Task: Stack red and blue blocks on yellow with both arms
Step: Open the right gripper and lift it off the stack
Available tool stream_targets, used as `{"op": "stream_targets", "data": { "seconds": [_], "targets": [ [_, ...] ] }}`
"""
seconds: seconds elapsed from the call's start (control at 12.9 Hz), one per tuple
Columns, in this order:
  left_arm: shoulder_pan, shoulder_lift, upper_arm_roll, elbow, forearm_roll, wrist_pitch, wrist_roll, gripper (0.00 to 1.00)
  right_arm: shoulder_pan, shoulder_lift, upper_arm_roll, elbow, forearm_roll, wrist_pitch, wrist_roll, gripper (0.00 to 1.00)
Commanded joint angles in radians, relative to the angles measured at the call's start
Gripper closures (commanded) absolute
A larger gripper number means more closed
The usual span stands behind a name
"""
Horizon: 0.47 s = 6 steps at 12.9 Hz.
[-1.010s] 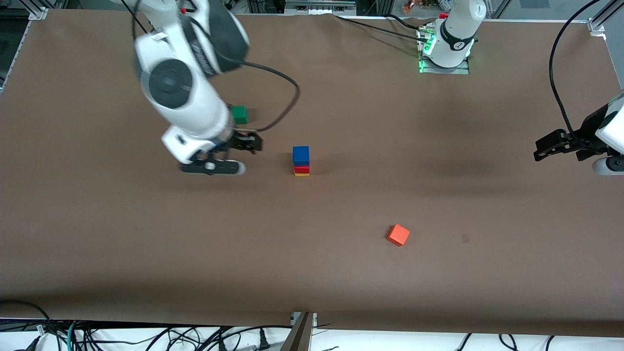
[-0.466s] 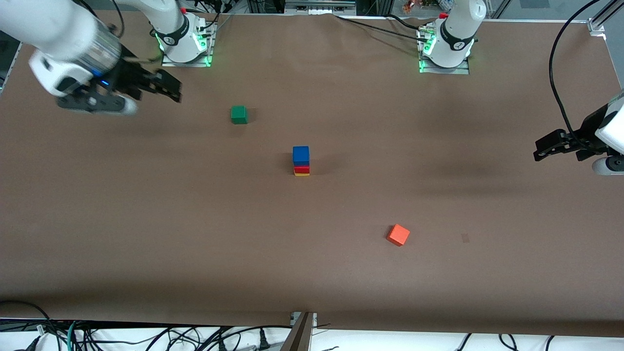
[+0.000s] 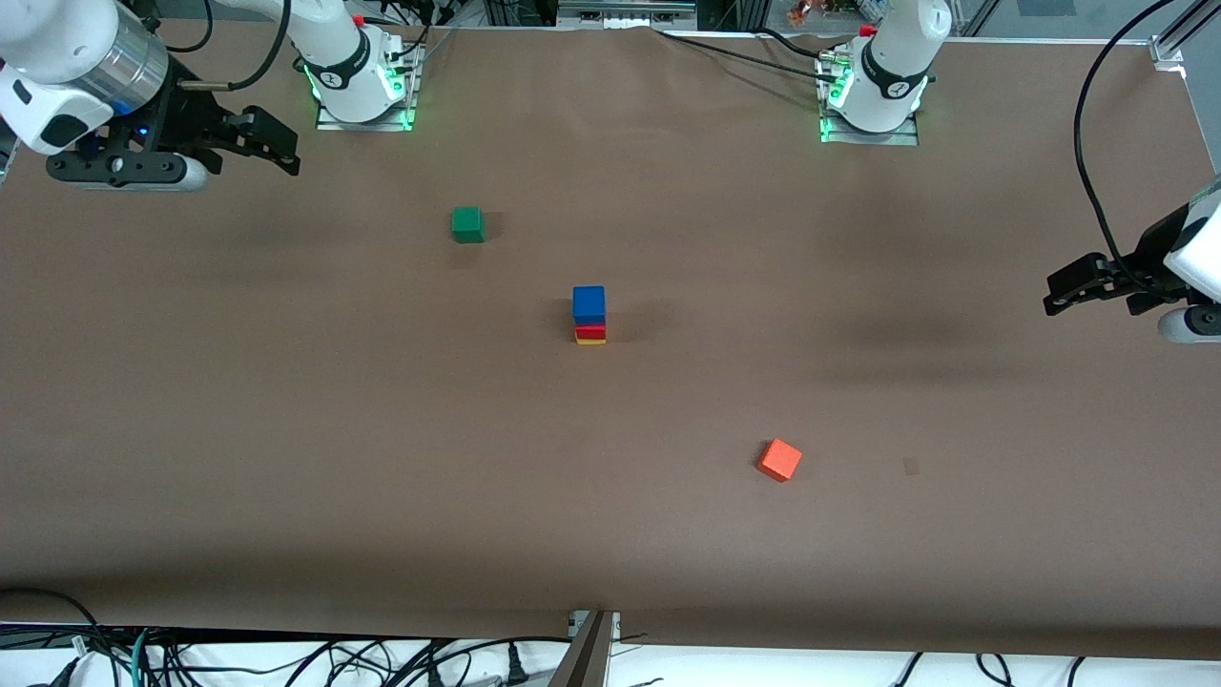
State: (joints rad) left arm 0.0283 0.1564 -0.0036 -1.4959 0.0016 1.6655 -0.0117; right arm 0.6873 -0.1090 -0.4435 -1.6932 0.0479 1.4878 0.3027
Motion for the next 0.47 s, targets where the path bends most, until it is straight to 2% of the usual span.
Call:
{"op": "stream_targets", "data": {
  "seconds": [0.0, 0.39],
  "targets": [
    [-0.004, 0.012, 0.000, 0.034, 0.012, -0.010, 0.016, 0.00, 0.011, -0.001, -0.035, -0.005, -0.014, 0.034, -0.031, 0.00],
    [-0.005, 0.017, 0.000, 0.037, 0.012, -0.010, 0.016, 0.00, 0.009, 0.046, -0.064, 0.046, -0.019, 0.051, -0.111, 0.00]
  ]
}}
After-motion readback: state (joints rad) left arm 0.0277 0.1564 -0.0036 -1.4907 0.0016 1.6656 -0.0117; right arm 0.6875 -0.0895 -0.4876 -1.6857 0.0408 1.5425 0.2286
